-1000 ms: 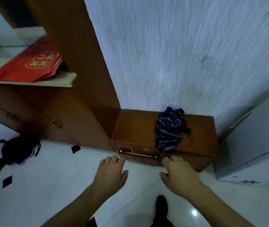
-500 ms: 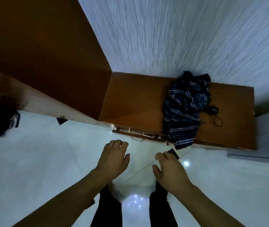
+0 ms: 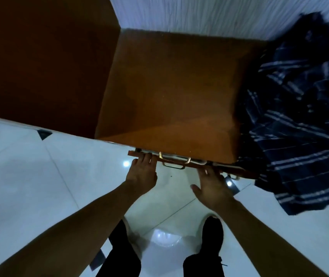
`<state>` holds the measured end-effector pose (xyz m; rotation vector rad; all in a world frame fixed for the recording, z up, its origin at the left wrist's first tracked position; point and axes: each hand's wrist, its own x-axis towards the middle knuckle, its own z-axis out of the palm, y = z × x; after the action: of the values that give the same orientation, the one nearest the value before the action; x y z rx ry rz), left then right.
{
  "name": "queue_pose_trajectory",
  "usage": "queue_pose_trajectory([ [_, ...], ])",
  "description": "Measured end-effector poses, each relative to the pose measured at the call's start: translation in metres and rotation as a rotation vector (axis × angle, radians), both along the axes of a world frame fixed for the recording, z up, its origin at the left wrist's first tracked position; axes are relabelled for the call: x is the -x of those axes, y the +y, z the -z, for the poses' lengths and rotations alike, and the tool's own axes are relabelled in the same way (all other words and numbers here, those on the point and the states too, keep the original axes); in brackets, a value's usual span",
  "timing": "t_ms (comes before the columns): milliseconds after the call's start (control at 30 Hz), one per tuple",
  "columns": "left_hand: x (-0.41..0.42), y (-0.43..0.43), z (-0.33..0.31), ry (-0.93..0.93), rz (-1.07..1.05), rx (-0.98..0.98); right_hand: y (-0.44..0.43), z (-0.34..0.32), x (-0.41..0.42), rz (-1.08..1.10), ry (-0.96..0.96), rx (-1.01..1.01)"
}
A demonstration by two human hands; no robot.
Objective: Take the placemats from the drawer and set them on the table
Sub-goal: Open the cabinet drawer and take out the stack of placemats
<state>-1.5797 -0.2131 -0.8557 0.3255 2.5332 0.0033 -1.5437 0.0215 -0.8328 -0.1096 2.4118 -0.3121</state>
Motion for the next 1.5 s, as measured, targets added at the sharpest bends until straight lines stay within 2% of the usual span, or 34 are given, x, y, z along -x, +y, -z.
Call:
queue_pose_trajectory([
  [233,0.002,-0.004,0.044,0.027,0.073,-0.014,-0.001,0.05,0.001,-0.045,0.039,-0.018],
  [467,0.001,-0.01,0.053,0.1,0.056,-0.083,-0.009,0.06,0.006,-0.047,0.046,-0.076],
  [600,-0.017,-0.017,0.053,0.103,0.037,-0.113,-0.013,0.055,0.0,-0.024,-0.042,-0.065],
  [867,-0.105,-0.032,0.049,-0.009,0.013,-0.089,-0.026,0.046,-0.093,-0.032,-0.115,-0.042],
  [933,-0.134,-0.036,0.05,-0.049,0.026,-0.065,-0.031,0.045,-0.115,-0.017,-0.183,-0.049],
  [1100,-0.164,-0.042,0.048,-0.069,-0.004,-0.037,-0.043,0.042,-0.139,0.07,-0.264,-0.047],
  [1167,-0.164,-0.043,0.049,-0.076,-0.031,-0.063,-0.048,0.044,-0.134,0.178,-0.302,-0.045],
  [1300,-0.161,-0.044,0.05,-0.087,-0.057,-0.104,-0.057,0.043,-0.112,0.591,-0.428,0.004],
  [1500,-0.162,-0.044,0.05,-0.079,-0.086,-0.127,-0.061,0.059,-0.083,1.184,-0.457,0.117],
])
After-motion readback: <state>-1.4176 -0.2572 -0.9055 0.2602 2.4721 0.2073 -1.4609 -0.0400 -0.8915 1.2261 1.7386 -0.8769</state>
